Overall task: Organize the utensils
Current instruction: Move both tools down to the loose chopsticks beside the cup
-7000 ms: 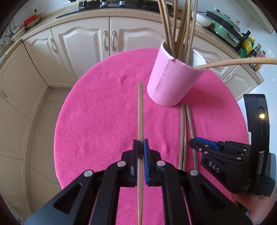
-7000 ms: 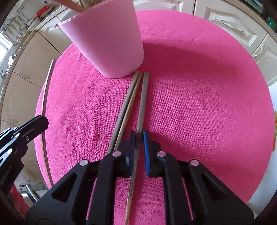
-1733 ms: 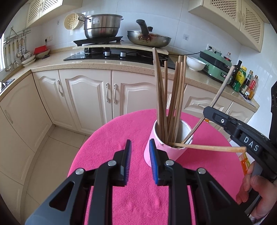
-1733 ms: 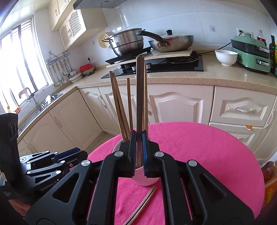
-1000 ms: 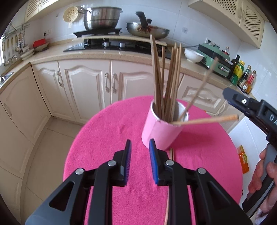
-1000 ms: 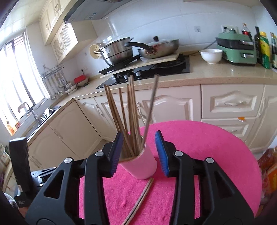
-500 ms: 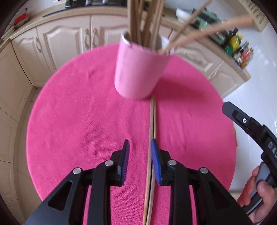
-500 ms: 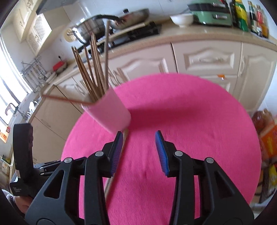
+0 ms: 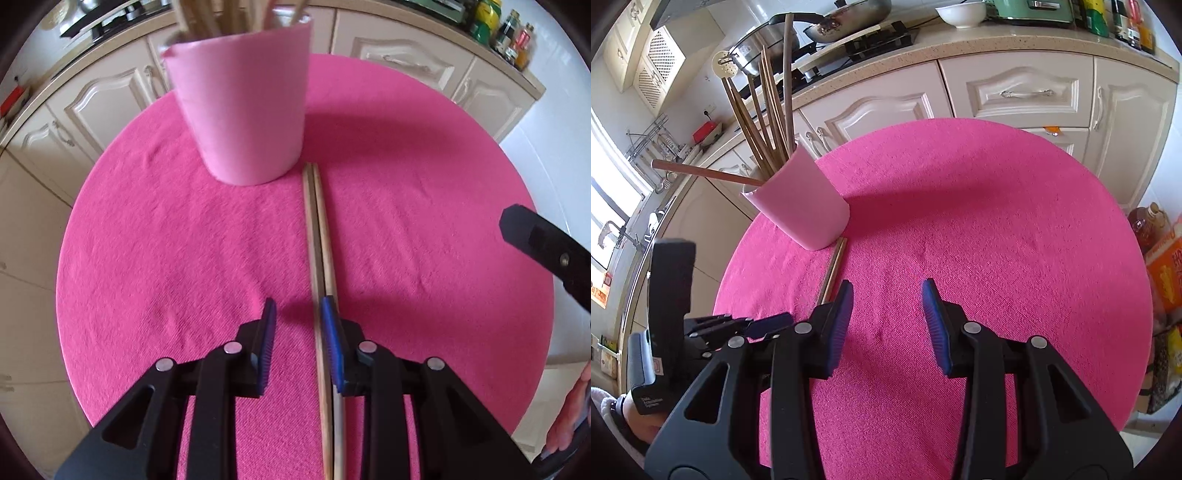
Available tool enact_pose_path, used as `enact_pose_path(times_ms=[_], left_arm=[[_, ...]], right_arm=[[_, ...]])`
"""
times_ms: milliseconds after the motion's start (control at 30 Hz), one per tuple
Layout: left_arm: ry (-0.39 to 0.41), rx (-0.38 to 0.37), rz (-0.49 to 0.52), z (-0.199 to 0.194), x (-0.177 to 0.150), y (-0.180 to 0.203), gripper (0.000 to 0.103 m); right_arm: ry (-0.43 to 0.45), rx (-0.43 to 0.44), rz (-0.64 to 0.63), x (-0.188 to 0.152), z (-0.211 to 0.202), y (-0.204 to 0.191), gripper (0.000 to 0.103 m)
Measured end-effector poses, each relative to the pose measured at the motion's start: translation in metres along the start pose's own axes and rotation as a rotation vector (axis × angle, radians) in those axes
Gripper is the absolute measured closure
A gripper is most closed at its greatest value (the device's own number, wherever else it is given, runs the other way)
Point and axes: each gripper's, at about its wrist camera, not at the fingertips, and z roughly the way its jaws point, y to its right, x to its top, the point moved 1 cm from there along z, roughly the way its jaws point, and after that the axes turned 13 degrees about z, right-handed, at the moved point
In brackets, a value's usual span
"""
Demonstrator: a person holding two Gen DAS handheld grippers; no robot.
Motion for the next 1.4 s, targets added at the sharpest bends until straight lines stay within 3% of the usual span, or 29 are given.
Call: enact_pose_path(times_ms=[167,333,400,467,733,1100,1400], left_arm=[[-0.049,0.013,0.025,0.011,0.016,0.004,0.077],[-0.045,0.002,0.001,0.013,0.025,0.005,0.078],[-0.042,-0.012,-0.011,0.011,0.024,0.0,0.087],[-0.043,-0.037,-0.035,0.007,0.016,-0.011,0.096],[-0.034,-0.084,-0.125,-0.001,-0.02,-0.03,0.096],[0.058,-0.1,-0.252,-0.033,-0.054,-0.07,0.096],[0.177,-0.099,-0.319,-0.06,-0.064,-0.092,0.096]], right_arm=[[-0.009,-0.005,0.004,0.001,0.002,0.0,0.064],[-0.025,-0.015,0.006,0.001,0.004,0.0,0.064],[-0.03,-0.02,0.007,0.001,0.007,-0.001,0.064],[-0.04,-0.025,0.011,0.001,0.009,-0.002,0.064],[-0.106,-0.043,0.006,-0.006,0.024,-0.013,0.064],[-0.292,-0.083,-0.05,-0.024,0.068,-0.061,0.064],[-0.38,-0.179,-0.089,-0.026,0.096,-0.078,0.078]])
